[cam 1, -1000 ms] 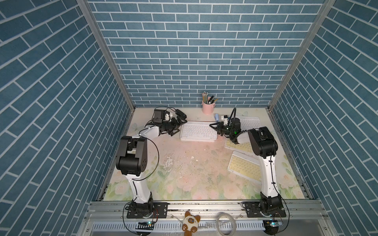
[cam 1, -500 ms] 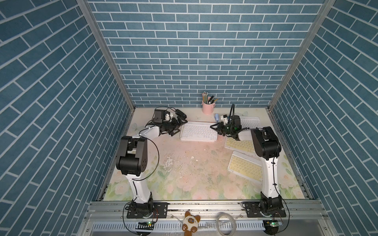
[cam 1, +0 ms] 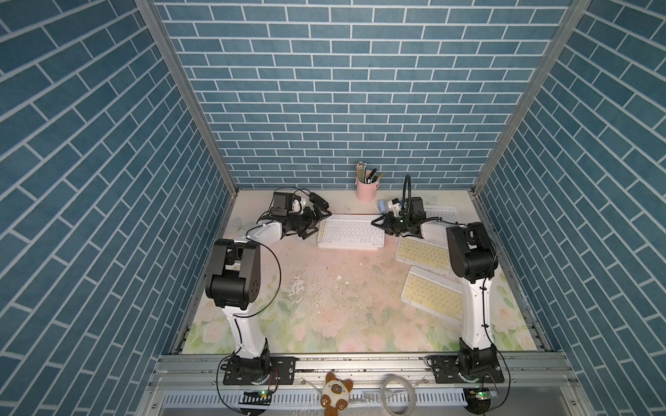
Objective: Stack the numeric keypads
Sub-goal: Place the numeric keypad at the numeric keypad.
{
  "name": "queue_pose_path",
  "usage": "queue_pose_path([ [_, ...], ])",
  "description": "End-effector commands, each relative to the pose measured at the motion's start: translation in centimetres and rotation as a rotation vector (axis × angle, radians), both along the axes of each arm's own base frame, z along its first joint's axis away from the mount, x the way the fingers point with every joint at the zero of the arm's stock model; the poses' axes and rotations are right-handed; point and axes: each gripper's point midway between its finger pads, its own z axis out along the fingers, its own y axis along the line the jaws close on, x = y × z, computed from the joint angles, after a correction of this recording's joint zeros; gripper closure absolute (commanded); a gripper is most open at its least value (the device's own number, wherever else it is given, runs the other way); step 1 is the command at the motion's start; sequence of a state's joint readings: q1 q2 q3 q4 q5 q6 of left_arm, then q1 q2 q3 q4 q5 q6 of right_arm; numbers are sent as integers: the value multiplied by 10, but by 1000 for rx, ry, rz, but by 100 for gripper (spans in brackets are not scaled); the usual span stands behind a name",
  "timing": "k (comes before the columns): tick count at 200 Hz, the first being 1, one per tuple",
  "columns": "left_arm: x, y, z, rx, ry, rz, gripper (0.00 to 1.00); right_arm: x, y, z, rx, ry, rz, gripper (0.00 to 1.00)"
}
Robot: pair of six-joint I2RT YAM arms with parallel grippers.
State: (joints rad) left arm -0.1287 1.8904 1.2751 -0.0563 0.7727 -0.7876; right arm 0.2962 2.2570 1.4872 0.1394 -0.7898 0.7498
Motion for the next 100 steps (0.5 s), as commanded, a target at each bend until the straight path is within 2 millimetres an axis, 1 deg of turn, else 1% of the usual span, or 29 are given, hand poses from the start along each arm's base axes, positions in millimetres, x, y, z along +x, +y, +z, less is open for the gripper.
queue_pose_path([
  [1, 0, -4, 0, 2, -3, -27, 0, -3, -9, 1, -97, -39, 40, 72],
  [50, -1, -6, -1, 1, 1, -32, 1, -7, -13, 0, -150, -15, 81, 69],
  [78, -1, -7, -1, 1, 1, -37, 0, -8, -17, -5, -189, 7, 86, 65],
  [91, -2, -7, -2, 3, 1, -37, 0, -7, -19, -5, -204, 12, 84, 61],
  [100, -2, -8, -2, 2, 2, -39, 0, -7, -19, -5, -205, 12, 86, 59],
])
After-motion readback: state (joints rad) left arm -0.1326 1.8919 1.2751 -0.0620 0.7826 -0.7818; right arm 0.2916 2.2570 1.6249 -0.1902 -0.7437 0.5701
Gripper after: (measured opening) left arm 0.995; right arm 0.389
